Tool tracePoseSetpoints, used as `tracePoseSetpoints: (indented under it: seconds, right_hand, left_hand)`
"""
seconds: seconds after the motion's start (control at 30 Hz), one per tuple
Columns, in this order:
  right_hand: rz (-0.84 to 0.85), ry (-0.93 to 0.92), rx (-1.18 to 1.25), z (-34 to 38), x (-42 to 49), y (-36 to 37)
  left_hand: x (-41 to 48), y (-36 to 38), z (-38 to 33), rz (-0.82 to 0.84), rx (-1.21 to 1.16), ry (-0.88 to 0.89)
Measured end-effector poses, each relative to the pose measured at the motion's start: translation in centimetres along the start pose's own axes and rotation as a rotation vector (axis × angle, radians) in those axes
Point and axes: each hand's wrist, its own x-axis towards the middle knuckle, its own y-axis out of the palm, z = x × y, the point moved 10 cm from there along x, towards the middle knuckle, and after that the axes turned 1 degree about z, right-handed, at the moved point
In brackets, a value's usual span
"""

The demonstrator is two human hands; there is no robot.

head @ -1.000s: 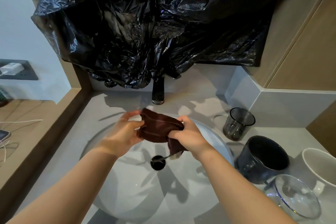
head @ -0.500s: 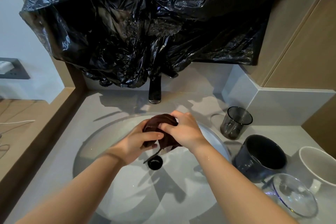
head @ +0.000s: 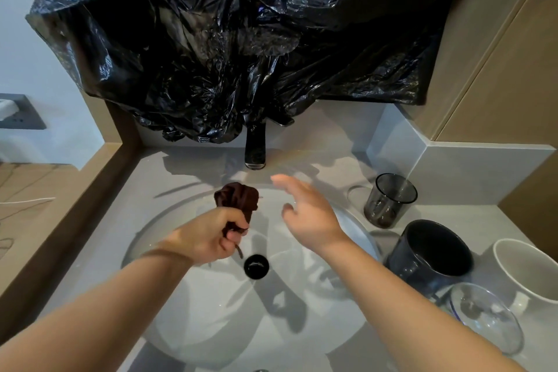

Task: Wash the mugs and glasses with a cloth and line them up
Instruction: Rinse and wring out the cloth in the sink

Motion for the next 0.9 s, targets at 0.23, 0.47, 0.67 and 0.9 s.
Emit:
tracePoseSetpoints:
  seconds: [0.23, 0.47, 0.67, 0.9]
  right_hand:
    - [0.031, -0.54, -0.659, 3.3, -0.6, 4.4]
    - [0.365, -0.251, -0.777, 0.8, 1.1, 6.2]
    - [0.419, 0.129, -0.34, -2.1, 2.0, 5.8]
    - [0.471, 0.381, 0.141, -4.2, -0.1, 6.6]
  left_hand:
    - [-1.9, 3.3, 0.9, 0.224, 0.551, -0.238]
    - [-0.8, 3.1, -2.4, -0.114, 1.278, 0.097]
    - [-1.5, 5.1, -6.0, -0.433, 1.919, 0.369]
    - [-1.6, 7.7, -5.9, -0.356, 2.246, 0.617]
